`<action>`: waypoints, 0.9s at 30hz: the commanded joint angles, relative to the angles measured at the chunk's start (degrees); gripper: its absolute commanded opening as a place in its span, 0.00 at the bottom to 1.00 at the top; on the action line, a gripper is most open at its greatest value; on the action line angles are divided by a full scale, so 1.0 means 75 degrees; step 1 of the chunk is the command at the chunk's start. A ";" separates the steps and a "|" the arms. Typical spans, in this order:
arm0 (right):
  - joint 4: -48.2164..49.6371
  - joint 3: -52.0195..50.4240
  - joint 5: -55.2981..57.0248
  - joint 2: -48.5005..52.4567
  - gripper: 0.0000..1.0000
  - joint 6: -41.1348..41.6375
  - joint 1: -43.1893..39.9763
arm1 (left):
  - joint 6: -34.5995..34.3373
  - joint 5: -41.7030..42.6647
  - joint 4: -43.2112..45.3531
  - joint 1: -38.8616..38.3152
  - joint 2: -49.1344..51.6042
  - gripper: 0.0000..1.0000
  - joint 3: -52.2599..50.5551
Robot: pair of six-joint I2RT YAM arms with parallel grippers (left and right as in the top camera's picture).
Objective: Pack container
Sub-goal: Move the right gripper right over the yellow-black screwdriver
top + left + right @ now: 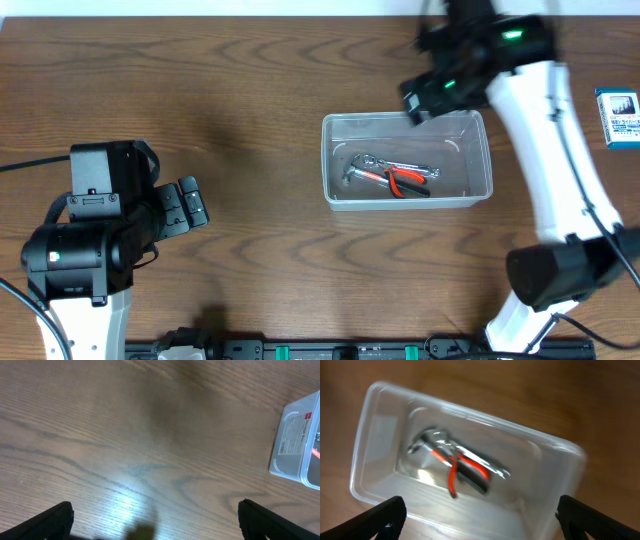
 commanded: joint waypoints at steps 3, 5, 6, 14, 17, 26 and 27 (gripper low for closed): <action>-0.0784 0.0886 0.1221 -0.0965 0.99 0.1000 -0.1087 | -0.0012 -0.0035 -0.0015 0.0023 0.0009 0.98 0.0111; -0.1067 0.0886 0.1224 -0.1323 0.99 0.0991 -0.1574 | -0.0012 -0.0035 -0.0015 0.0023 0.0009 0.98 0.0111; -0.1183 0.0886 0.1224 -0.1451 0.99 0.0994 -0.1772 | -0.0012 -0.0035 -0.0015 0.0023 0.0009 0.98 0.0111; -0.1763 0.0650 0.1212 -0.2294 0.99 0.1259 -0.3582 | -0.0009 -0.0035 -0.0012 0.0026 0.0009 0.98 0.0111; -0.1766 0.0309 0.1198 -0.2585 0.99 0.1215 -0.3891 | -0.0009 -0.0035 -0.0017 0.0026 0.0009 0.98 0.0111; -0.1329 -0.2177 0.0874 -0.3920 0.99 -0.1017 -0.4060 | -0.0012 -0.0038 0.0108 0.0026 0.0009 0.98 0.0111; -0.1134 -0.2346 0.1125 -0.3943 0.99 -0.1040 -0.4060 | -0.0009 -0.0035 0.0160 0.0023 0.0009 0.98 0.0111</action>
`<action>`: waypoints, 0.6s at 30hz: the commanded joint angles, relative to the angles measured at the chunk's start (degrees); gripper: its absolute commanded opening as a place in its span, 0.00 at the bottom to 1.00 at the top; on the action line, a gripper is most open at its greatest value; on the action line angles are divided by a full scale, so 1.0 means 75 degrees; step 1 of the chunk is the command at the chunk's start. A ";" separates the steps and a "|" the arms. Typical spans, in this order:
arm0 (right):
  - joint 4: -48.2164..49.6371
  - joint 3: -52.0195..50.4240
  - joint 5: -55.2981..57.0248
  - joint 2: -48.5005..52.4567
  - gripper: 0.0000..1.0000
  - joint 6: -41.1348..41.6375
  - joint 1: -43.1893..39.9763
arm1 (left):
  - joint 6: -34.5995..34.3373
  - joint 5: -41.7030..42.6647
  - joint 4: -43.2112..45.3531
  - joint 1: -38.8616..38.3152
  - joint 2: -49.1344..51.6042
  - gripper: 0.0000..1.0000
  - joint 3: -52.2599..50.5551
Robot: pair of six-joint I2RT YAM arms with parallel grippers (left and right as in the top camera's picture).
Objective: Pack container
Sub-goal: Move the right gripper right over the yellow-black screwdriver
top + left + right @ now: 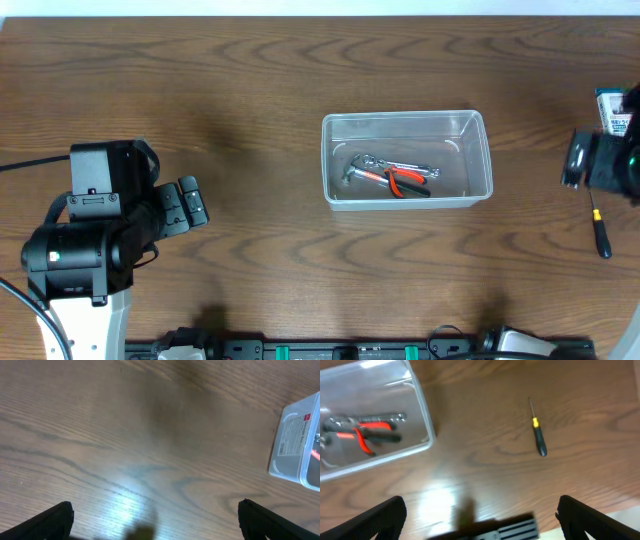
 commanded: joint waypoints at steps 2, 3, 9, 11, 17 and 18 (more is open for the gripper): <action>0.0347 -0.0557 0.0612 -0.0119 0.99 -0.0723 -0.0085 | -0.0012 -0.0032 0.0125 0.0023 0.0009 0.98 0.0111; 0.0367 -0.0589 0.0597 -0.0119 0.99 -0.0723 -0.0082 | -0.0012 -0.0032 0.0131 0.0026 0.0009 0.98 0.0111; 0.1026 -0.0708 0.0577 -0.0096 0.99 -0.0898 -0.0090 | -0.0012 -0.0032 0.0122 0.0023 0.0009 0.98 0.0111; 0.1309 -0.0895 0.0577 -0.0067 0.99 -0.1125 -0.0102 | -0.0015 -0.0032 0.0122 0.0023 0.0009 0.98 0.0111; 0.2678 -0.2369 0.0609 -0.0003 0.99 -0.3136 -0.0128 | -0.0015 -0.0029 0.0119 0.0023 0.0009 0.98 0.0111; 0.2917 -0.2675 0.0644 0.0017 0.99 -0.3416 -0.0128 | -0.0015 -0.0029 0.0119 0.0023 0.0009 0.98 0.0111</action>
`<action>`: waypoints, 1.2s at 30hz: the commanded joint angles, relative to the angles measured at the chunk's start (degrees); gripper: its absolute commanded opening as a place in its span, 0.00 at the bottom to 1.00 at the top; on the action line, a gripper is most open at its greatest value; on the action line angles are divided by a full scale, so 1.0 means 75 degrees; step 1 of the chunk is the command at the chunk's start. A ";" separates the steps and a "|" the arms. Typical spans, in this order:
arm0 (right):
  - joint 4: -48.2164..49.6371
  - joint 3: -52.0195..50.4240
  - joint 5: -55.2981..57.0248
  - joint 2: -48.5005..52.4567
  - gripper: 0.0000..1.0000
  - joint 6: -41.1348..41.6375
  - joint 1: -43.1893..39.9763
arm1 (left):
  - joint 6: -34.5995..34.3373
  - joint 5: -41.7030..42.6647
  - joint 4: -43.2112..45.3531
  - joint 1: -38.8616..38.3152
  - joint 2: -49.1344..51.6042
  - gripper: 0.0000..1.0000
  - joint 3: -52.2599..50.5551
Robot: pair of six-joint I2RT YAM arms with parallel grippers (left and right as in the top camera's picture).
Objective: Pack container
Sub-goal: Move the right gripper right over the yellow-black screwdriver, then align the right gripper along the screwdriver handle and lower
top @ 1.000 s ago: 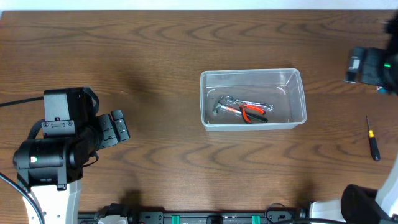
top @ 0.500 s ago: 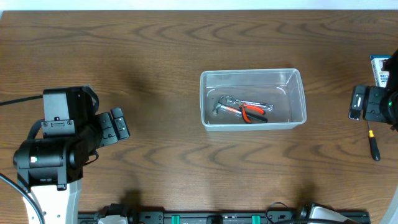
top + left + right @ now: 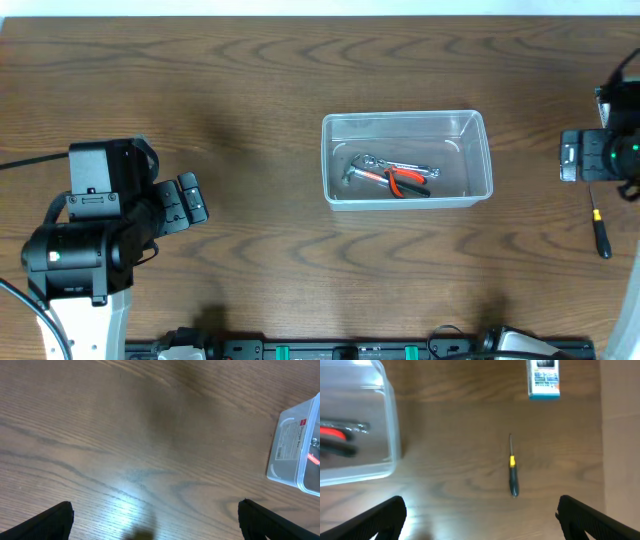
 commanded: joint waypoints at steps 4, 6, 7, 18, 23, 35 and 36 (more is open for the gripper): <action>0.0863 -0.1553 0.0519 0.0181 0.99 -0.1585 -0.0140 | -0.0012 -0.0032 -0.0009 0.0023 0.0009 0.98 0.0111; 0.1032 -0.1813 0.0516 0.0224 0.99 -0.1547 -0.0239 | -0.0012 -0.0032 -0.0032 0.0023 0.0009 0.98 0.0111; 0.1116 -0.1923 0.0510 0.0251 0.99 -0.1469 -0.0332 | -0.0012 -0.0032 -0.0047 0.0023 0.0009 0.98 0.0111; 0.1209 -0.2098 -0.0714 0.0606 0.99 -0.1265 -0.2352 | -0.0012 -0.0032 -0.0052 0.0023 0.0009 0.98 0.0111; 0.1346 -0.2098 -0.1955 0.0676 0.99 -0.1751 -0.2801 | -0.0012 -0.0032 -0.0041 0.0026 0.0009 0.98 0.0111; 0.1434 -0.2095 -0.1582 0.2524 0.99 -0.1900 -0.2929 | -0.0012 -0.0032 -0.0055 0.0023 0.0009 0.98 0.0111; 0.1466 -0.2095 -0.1408 0.2667 0.99 -0.1900 -0.2929 | -0.0012 -0.0032 -0.0052 0.0026 0.0009 0.98 0.0111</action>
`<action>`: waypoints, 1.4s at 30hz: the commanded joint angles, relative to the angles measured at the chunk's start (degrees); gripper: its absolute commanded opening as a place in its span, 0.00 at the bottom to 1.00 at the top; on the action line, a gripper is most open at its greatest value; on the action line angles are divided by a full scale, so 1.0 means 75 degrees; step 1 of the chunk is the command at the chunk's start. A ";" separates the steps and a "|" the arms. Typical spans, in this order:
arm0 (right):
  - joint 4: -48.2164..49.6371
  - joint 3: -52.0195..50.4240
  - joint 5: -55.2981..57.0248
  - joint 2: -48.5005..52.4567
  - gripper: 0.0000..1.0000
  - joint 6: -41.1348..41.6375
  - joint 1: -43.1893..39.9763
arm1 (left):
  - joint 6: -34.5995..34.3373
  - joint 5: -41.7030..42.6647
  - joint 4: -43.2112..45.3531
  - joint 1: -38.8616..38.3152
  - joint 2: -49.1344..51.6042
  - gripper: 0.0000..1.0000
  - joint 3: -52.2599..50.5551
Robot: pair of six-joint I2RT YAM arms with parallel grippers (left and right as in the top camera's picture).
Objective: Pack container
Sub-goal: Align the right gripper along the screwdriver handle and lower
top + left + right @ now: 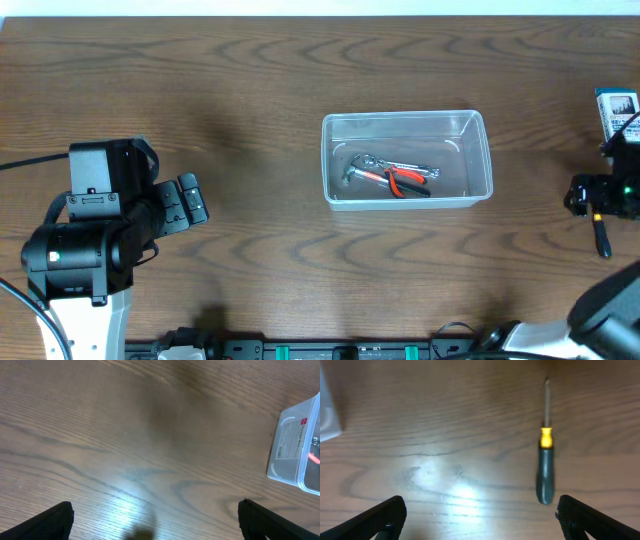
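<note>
A clear plastic container (405, 160) sits mid-table and holds red-handled pliers (405, 180) and a metal tool. A screwdriver (545, 467) with a dark handle and yellow collar lies on the wood at the far right (599, 232). My right gripper (480, 520) is open low over the table, the screwdriver's handle just inside its right finger. My left gripper (156, 522) is open over bare wood at the left, with the container's corner (297, 445) at the edge of its view.
A blue and white small box (620, 115) lies at the table's right edge, beyond the screwdriver. The left arm's base (85, 235) stands at the near left. Brown wooden tabletop (250, 90) lies all around the container.
My right gripper has come down closer to the table; the screwdriver now looms large near its right finger. The small box and container have left its view. The left arm is unmoved.
My right gripper was open over the container with the pliers inside. Then it stood out at the table's right with the screwdriver in view. Then it was higher over the screwdriver and box, and now hangs low beside the screwdriver. The left arm stayed put.
</note>
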 commanded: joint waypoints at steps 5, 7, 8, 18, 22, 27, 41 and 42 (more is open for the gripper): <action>0.0347 -0.0032 0.1268 0.0673 0.99 0.0003 -0.0099 | -0.0015 -0.0035 -0.0023 0.0023 0.0009 0.98 0.0111; 0.0525 -0.0032 0.1603 0.0682 0.99 0.0003 -0.0128 | -0.0015 -0.0035 -0.0029 0.0026 0.0009 0.98 0.0111; 0.0627 -0.0032 0.1687 0.0682 0.99 -0.0006 -0.0154 | -0.0015 -0.0035 -0.0044 0.0023 0.0009 0.98 0.0111; 0.0935 -0.0035 0.1230 0.0979 0.99 -0.0172 -0.0667 | -0.0015 -0.0035 -0.0166 0.0023 0.0009 0.98 0.0111; 0.0912 -0.0035 0.0991 0.1049 0.99 -0.0478 -0.0787 | -0.0015 -0.0035 -0.0169 0.0023 0.0009 0.98 0.0111; 0.0796 -0.0032 0.0664 0.1052 0.99 -0.1230 -0.0877 | -0.0015 -0.0035 -0.0169 0.0023 0.0009 0.98 0.0111; 0.0970 -0.0035 0.0673 0.1201 0.99 -0.1877 -0.1163 | -0.0015 -0.0035 -0.0166 0.0023 0.0009 0.98 0.0111; 0.0973 -0.0035 0.0673 0.1244 0.99 -0.1874 -0.1163 | -0.0015 -0.0038 -0.0163 0.0023 0.0009 0.98 0.0111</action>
